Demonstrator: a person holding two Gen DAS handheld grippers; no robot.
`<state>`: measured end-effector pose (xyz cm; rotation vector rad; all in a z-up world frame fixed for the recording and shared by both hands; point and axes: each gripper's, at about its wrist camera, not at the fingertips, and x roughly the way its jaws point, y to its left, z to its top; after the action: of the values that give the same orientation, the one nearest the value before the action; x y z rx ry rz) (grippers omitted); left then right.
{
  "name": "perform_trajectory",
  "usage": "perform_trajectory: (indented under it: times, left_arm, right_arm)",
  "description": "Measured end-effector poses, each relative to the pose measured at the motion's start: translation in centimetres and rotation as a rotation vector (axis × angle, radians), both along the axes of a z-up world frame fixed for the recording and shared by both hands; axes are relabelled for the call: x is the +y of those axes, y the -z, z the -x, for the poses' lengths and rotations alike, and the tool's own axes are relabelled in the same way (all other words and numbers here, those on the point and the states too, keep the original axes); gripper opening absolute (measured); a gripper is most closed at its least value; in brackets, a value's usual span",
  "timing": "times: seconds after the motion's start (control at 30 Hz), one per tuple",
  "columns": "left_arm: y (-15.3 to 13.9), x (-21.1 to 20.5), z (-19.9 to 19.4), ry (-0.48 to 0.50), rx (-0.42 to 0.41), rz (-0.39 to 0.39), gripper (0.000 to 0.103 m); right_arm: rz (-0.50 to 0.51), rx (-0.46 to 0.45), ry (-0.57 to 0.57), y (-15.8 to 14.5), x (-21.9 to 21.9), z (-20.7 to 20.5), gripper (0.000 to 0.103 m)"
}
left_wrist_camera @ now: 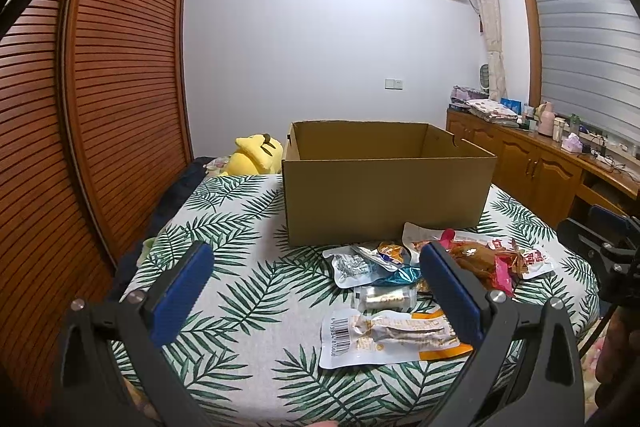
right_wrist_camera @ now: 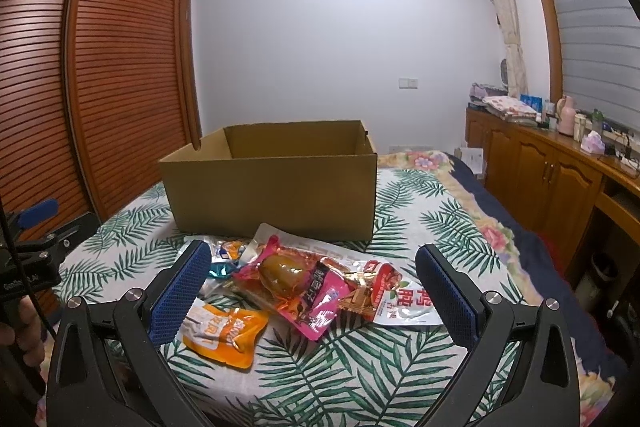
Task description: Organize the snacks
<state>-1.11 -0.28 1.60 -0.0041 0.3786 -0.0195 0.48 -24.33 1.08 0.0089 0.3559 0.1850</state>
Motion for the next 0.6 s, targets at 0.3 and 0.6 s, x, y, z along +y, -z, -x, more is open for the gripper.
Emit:
perform_trajectory:
  times: [0.3, 0.6]
  left_arm:
    - [0.04, 0.04, 0.04, 0.005, 0.003, 0.007, 0.103]
    - [0.22, 0.02, -0.28, 0.010, 0.020, 0.008, 0.103]
  right_arm:
    - [0.000, -0.003, 0.001, 0.03, -0.03, 0.08, 0.103]
    - [-0.001, 0.000, -0.001, 0.20, -0.21, 0.23, 0.103]
